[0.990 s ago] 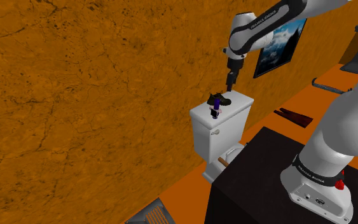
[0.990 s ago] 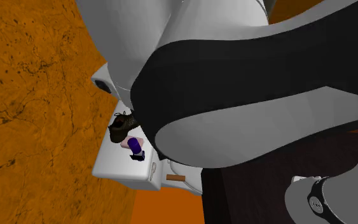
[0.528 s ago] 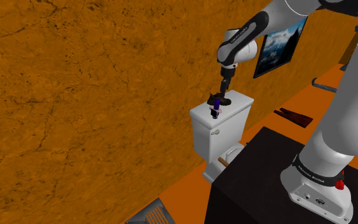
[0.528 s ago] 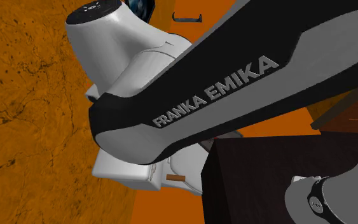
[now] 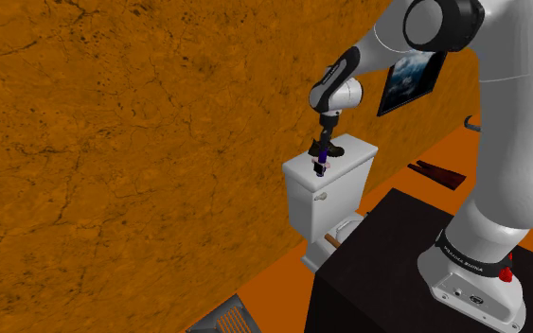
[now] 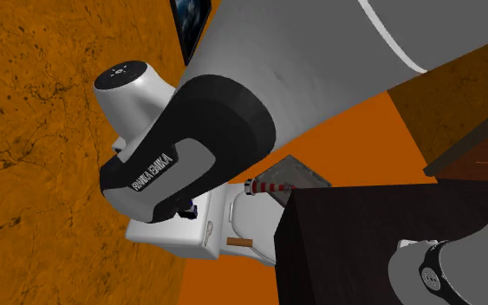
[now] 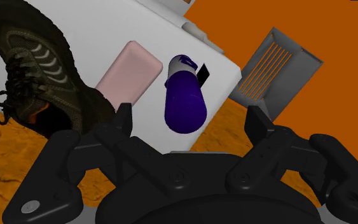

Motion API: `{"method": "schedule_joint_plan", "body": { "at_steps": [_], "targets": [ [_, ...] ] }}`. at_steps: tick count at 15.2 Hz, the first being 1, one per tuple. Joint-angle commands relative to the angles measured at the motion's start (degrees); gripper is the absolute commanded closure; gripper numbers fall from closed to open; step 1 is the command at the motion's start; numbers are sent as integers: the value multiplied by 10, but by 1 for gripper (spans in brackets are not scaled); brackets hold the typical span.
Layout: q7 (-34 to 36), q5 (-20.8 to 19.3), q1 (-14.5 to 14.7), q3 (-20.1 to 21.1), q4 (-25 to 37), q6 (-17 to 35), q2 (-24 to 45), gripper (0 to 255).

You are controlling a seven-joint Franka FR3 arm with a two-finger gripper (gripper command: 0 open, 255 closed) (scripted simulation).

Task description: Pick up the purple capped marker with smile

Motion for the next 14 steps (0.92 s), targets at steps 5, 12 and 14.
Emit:
{"method": "schedule_joint_plan", "body": {
  "at_steps": [5, 12, 14],
  "targets": [
    [-14, 19, -11, 15, 16, 30, 46, 0],
    [-19, 25, -16, 20, 17, 43, 62, 255],
    [-19, 25, -16, 20, 17, 43, 62, 255]
  ]
}}
